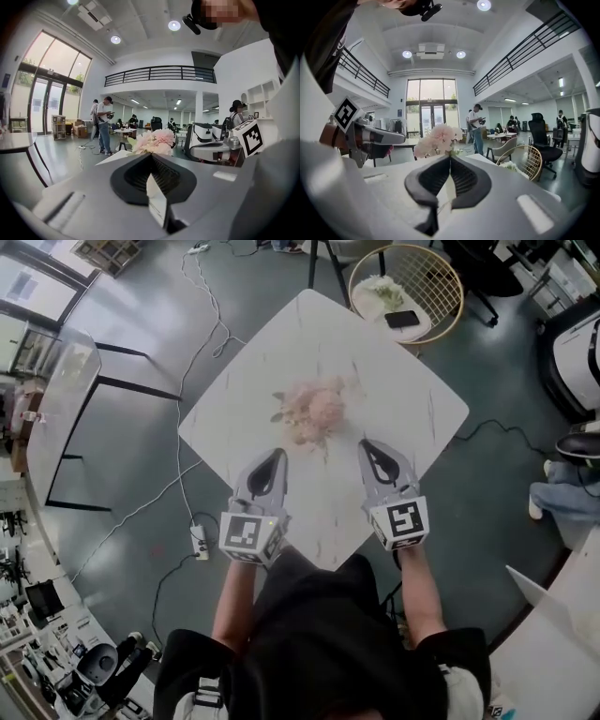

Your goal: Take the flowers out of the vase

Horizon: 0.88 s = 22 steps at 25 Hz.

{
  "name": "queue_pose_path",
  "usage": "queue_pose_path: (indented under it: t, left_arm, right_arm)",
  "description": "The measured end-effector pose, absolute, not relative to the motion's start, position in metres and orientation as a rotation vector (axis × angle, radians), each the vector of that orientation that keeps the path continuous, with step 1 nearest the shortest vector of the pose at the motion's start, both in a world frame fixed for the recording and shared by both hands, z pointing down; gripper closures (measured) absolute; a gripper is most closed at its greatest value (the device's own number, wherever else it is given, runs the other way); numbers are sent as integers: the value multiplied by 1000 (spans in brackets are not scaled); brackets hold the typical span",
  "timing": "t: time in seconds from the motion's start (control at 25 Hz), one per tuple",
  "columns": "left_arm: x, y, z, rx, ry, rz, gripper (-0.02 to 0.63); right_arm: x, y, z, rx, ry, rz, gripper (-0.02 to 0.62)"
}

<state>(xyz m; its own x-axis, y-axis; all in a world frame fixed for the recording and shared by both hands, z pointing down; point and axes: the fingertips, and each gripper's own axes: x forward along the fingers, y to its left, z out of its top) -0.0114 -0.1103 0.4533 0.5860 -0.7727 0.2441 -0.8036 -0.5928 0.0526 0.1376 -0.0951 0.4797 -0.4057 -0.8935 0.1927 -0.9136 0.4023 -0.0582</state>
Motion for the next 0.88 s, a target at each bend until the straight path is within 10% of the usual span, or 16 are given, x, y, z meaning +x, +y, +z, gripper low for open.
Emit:
queue_pose_path:
  t: [0.88]
  left_arm:
    - [-37, -138, 475, 2538, -1446, 325, 598]
  right_arm:
    - [102, -164, 505, 1241, -2666, 138, 293]
